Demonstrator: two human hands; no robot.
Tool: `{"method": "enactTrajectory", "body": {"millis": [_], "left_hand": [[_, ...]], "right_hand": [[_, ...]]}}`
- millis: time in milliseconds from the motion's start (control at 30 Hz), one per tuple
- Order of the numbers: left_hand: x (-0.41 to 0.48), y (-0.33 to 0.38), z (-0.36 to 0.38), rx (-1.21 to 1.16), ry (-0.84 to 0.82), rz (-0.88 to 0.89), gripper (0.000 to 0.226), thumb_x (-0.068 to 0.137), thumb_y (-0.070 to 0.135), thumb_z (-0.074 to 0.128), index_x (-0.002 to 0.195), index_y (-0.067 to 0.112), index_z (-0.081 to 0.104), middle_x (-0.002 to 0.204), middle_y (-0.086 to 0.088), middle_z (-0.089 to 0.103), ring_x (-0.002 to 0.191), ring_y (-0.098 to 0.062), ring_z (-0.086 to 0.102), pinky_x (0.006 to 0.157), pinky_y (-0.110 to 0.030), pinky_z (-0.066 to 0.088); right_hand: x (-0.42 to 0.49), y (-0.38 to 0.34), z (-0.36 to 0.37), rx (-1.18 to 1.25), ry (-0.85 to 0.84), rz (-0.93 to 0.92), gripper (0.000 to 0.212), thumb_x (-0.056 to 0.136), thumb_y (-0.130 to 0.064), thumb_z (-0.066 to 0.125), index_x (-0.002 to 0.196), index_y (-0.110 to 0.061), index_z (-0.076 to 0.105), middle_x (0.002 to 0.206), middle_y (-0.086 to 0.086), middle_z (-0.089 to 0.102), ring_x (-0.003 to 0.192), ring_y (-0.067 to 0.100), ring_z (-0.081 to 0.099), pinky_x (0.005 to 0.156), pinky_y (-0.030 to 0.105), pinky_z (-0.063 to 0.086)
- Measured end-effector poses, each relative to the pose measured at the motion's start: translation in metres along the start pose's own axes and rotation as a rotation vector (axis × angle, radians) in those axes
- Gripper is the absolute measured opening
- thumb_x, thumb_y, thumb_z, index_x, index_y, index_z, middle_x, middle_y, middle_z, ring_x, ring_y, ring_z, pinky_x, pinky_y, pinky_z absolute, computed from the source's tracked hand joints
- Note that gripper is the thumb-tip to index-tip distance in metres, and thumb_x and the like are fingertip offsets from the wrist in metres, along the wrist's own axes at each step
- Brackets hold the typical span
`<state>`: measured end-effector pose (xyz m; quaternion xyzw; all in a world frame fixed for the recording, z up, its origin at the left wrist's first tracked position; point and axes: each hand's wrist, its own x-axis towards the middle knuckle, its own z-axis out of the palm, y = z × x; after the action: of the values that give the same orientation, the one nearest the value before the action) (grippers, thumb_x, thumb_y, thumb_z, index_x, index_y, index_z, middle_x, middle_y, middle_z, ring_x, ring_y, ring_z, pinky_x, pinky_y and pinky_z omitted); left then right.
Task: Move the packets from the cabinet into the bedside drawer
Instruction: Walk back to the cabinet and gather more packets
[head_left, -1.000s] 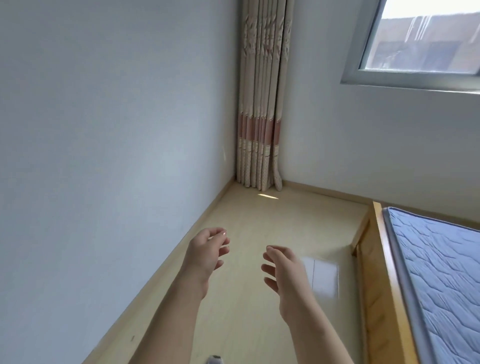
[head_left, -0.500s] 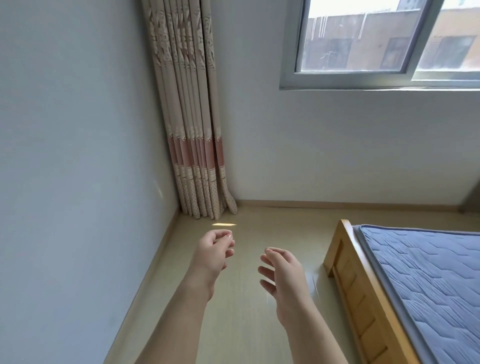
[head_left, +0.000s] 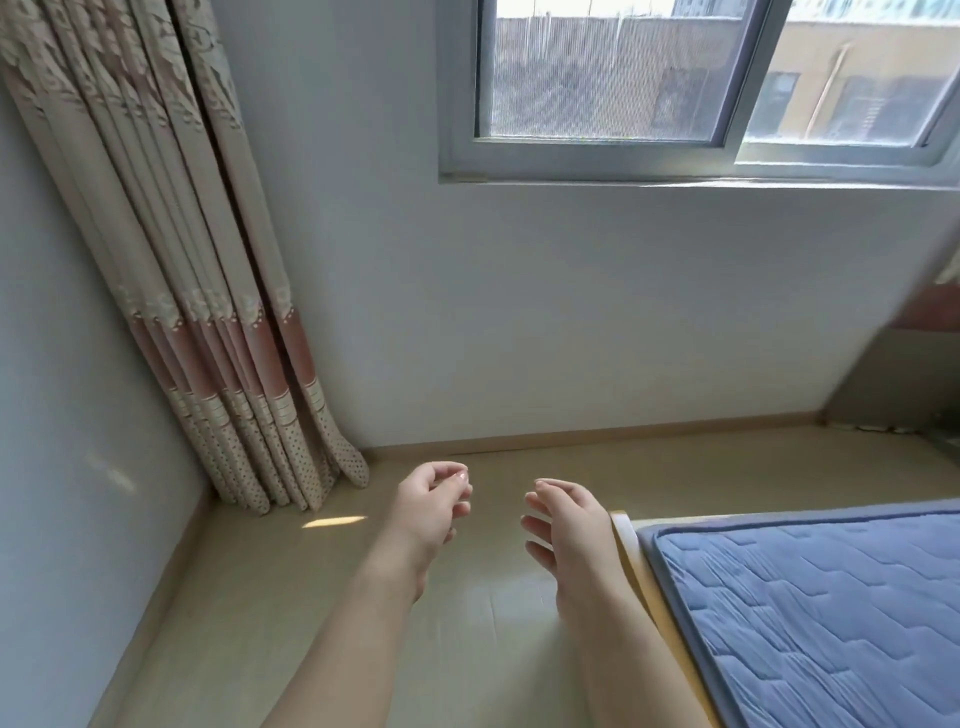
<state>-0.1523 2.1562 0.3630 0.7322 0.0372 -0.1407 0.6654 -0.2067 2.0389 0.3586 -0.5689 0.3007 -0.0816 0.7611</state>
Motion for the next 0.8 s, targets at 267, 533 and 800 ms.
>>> {"method": "enactTrajectory", "body": {"millis": [267,533,800], "left_hand": [[0.161,0.031,0.074,0.0,-0.058,-0.055,0.015,0.097,0.016,0.047,0.088,0.023,0.057,0.086,0.002,0.062,0.077,-0.011,0.056,0.065,-0.024,0.04],[0.351,0.073,0.145,0.04,-0.18,-0.041,0.014,0.097,0.019,0.047,0.09,0.025,0.058,0.094,0.001,0.062,0.081,-0.01,0.058,0.072,-0.025,0.044],[0.513,0.132,0.27,0.181,-0.427,-0.067,0.013,0.096,0.022,0.048,0.092,0.026,0.059,0.095,0.004,0.064,0.084,-0.01,0.06,0.075,-0.025,0.045]], "right_hand": [[0.164,-0.043,0.002,-0.014,0.071,0.063,0.011,0.093,-0.016,0.051,0.086,-0.02,0.058,0.09,-0.001,0.059,0.079,0.015,0.054,0.068,0.029,0.041],[0.349,-0.103,0.017,-0.015,0.15,0.056,0.01,0.094,-0.017,0.05,0.089,-0.02,0.058,0.09,-0.001,0.059,0.079,0.013,0.057,0.068,0.028,0.043],[0.515,-0.175,-0.016,0.125,0.376,0.078,0.012,0.094,-0.015,0.049,0.086,-0.018,0.058,0.086,0.0,0.058,0.079,0.018,0.056,0.069,0.03,0.043]]}}
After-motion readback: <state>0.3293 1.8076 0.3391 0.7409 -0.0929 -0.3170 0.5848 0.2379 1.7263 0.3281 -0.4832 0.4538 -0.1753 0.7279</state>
